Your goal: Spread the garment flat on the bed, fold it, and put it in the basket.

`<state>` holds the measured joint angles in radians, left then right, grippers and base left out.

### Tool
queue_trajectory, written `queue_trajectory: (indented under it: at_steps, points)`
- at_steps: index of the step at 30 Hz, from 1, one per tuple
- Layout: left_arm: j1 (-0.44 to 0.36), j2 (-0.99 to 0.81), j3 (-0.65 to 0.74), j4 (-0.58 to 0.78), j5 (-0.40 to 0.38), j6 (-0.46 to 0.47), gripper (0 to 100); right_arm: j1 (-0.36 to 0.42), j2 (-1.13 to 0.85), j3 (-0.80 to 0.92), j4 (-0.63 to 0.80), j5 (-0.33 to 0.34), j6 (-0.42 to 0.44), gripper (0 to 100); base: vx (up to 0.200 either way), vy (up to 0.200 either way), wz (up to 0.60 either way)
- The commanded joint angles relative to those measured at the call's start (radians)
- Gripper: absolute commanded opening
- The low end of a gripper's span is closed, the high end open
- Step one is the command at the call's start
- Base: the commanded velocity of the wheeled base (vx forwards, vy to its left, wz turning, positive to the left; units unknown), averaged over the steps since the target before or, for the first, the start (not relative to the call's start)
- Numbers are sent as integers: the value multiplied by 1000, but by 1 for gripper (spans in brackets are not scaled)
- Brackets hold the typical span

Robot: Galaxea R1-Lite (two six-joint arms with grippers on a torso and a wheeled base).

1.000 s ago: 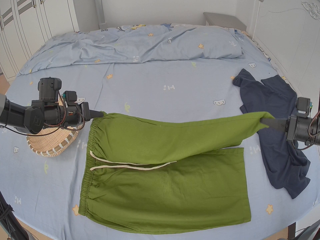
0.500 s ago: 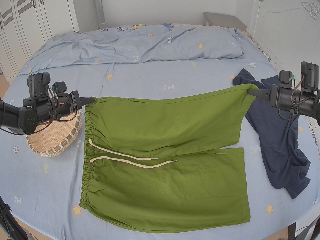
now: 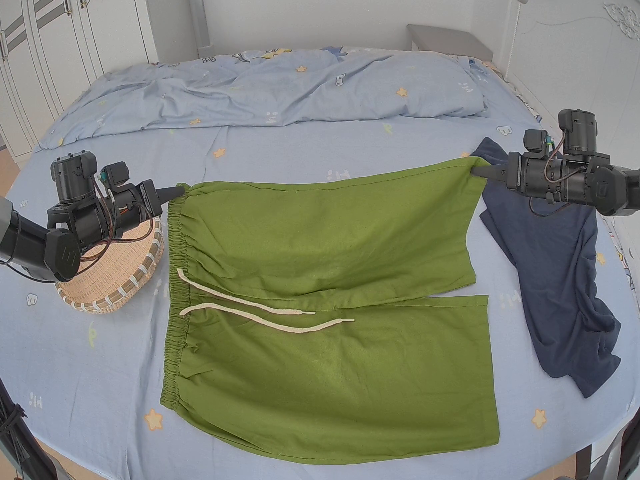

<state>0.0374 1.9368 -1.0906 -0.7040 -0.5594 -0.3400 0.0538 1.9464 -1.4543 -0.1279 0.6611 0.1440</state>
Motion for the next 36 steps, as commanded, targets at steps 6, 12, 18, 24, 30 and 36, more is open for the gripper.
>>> queue_trajectory:
  at_steps: [6, 12, 18, 24, 30, 36]
  points:
    - [7, 102, 3, -106, 3, -7, 0, -26, 198, -209, 77, 0, -1, 0, 0, 0, 0]
    - [9, 163, -60, -106, 3, -7, 0, -37, 252, -278, 116, -1, -1, 0, 0, 0, 0]
    - [16, 208, -137, -104, 4, -7, 0, -40, 290, -353, 165, -3, -1, 0, 0, 0, 0]
    - [25, 241, -172, -106, 4, -7, 0, -37, 324, -420, 203, -6, -1, 0, 0, 0, 0]
    - [25, 252, -179, -107, 4, -7, 0, -29, 353, -469, 234, -12, -1, 0, 0, 0, 0]
    - [25, 264, -187, -107, 4, -5, 0, -26, 371, -495, 249, -24, -1, 0, 0, 0, 0]
